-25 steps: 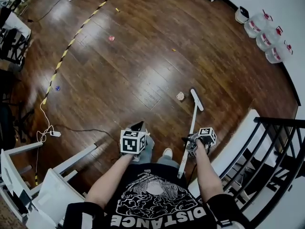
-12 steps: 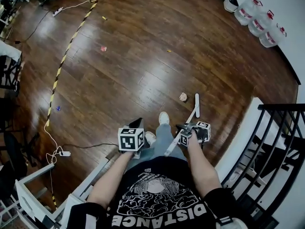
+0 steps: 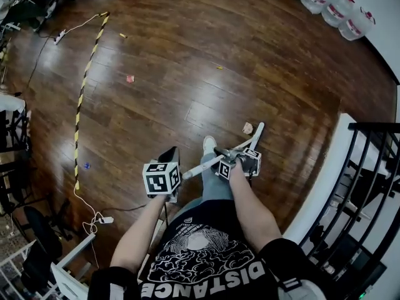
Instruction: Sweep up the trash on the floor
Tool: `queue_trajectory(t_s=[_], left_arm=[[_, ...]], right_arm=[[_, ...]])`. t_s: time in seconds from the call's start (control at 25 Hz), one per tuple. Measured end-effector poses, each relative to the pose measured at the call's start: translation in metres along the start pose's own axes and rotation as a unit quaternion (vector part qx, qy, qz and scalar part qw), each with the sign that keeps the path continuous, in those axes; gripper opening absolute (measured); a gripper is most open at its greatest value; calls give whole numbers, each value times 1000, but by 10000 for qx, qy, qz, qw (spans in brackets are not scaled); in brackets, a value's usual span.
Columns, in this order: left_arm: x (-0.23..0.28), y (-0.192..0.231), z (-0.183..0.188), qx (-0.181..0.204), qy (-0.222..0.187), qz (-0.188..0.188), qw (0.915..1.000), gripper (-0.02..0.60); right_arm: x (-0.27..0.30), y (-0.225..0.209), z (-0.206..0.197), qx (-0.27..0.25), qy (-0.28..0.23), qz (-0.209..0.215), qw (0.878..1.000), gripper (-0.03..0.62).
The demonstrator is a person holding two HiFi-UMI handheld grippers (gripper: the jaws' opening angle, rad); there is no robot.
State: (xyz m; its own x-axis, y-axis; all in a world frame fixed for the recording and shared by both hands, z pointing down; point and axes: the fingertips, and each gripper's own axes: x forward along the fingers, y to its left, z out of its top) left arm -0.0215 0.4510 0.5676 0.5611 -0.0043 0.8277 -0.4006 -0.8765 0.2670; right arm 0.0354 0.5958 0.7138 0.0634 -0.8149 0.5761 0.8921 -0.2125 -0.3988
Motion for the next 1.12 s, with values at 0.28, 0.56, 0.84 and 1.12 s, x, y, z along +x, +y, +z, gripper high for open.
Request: queue_trajectory(t_s=[0.28,0.56,0.84,1.12], left_arm=[[21,44,66,154,88,152,9997,5],[36,81,102,-6,117,73,9999,5],[76,115,132,118,353,-385,9986,5],[95,161,193,189,283,-622,9975,5]], right_arm=[[49,70,-21,179,593,153,9980,2],[80,116,-39,222,819,394,9956,3],[123,140,-54,35,701,203,9973,9],[168,176,-72,-87,509,359,9980,8]])
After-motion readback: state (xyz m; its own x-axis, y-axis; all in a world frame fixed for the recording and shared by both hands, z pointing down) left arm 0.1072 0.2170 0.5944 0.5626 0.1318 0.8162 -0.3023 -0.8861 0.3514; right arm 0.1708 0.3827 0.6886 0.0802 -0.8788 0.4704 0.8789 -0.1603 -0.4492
